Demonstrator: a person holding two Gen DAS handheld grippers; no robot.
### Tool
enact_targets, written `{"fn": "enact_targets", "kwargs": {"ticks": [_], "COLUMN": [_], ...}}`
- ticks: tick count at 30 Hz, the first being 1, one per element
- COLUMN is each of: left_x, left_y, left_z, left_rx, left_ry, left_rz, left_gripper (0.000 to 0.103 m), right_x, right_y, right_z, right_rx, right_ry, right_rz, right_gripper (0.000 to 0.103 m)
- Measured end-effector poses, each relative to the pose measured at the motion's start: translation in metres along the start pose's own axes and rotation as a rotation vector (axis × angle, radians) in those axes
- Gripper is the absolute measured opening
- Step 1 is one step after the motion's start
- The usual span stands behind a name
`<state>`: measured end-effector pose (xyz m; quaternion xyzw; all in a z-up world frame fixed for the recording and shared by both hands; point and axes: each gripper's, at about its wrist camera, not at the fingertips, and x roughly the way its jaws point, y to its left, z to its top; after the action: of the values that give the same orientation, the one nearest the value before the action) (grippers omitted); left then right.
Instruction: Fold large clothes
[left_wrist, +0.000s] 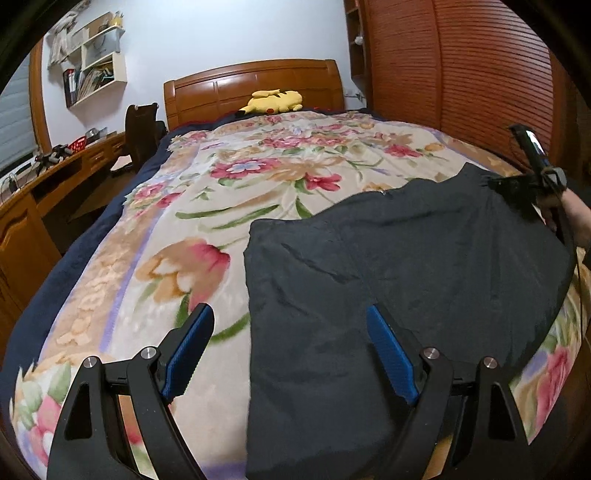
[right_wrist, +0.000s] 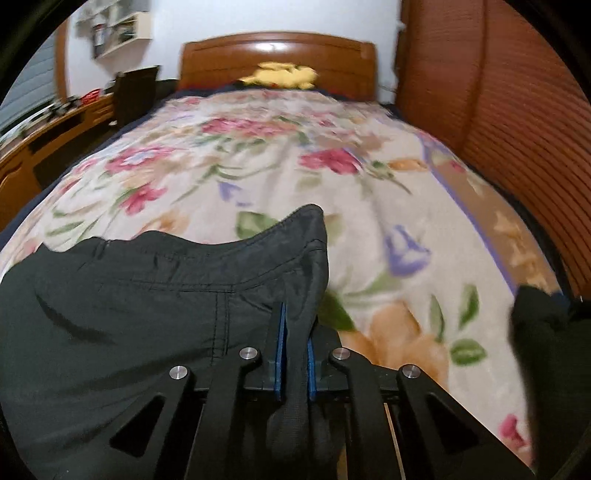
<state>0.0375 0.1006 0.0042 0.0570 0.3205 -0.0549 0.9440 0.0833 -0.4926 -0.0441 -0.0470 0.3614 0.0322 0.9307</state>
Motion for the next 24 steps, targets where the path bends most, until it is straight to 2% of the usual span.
{"fn": "enact_targets", "kwargs": {"ticks": [2, 4, 6, 8, 10, 11, 17, 24], "left_x": [-0.005, -0.012, -0.018, -0.025, -0.031, -0.034, -0.045, -0.047], "left_y": [-0.002, -0.005, -0.010, -0.014, -0.017, -0.019, -0.027, -0.032], "left_z": [-0.002, -0.005, -0.008, -0.010, -0.013, -0.014, -0.018, -0.027], "left_rx": [-0.003, -0.005, -0.004, -0.005, -0.009, -0.010, -0.004, -0.001], "left_ry": [-0.005, -0.012, -0.015, -0.021, -0.029, -0.034, -0.046, -0.035], "left_rz": [-0.009, -0.019, -0.026, -0.036, -0.045, -0.049, -0.062, -0.066], "left_gripper": [0.085, 0.085, 0.085, 0.085, 0.085, 0.085, 0.085, 0.085], "right_x": [0.005, -0.002, -0.014, -0.027, -0.044, -0.053, -0.091, -0.107], "right_y": [0.006, 0.013, 0.016, 0.018, 0.020, 0.024, 0.054, 0.094], "right_z": [-0.003, -0.007, -0.009, -0.008, -0.013, -0.017, -0.054, -0.097], "right_rx": [-0.014, -0.038, -0.039, -0.041, -0.042, -0.043, -0.094, -0.187], "right_ry": [0.039, 0.026, 0.008, -0.015, -0.048, -0.064, -0.095, -0.094], "right_rz": [-0.020, -0.046, -0.067, -0.049, -0.014, 0.000, 0.099, 0.207], "right_gripper": [0.009, 0.012, 0.023, 0.046, 0.062, 0.067, 0.067, 0.067]}}
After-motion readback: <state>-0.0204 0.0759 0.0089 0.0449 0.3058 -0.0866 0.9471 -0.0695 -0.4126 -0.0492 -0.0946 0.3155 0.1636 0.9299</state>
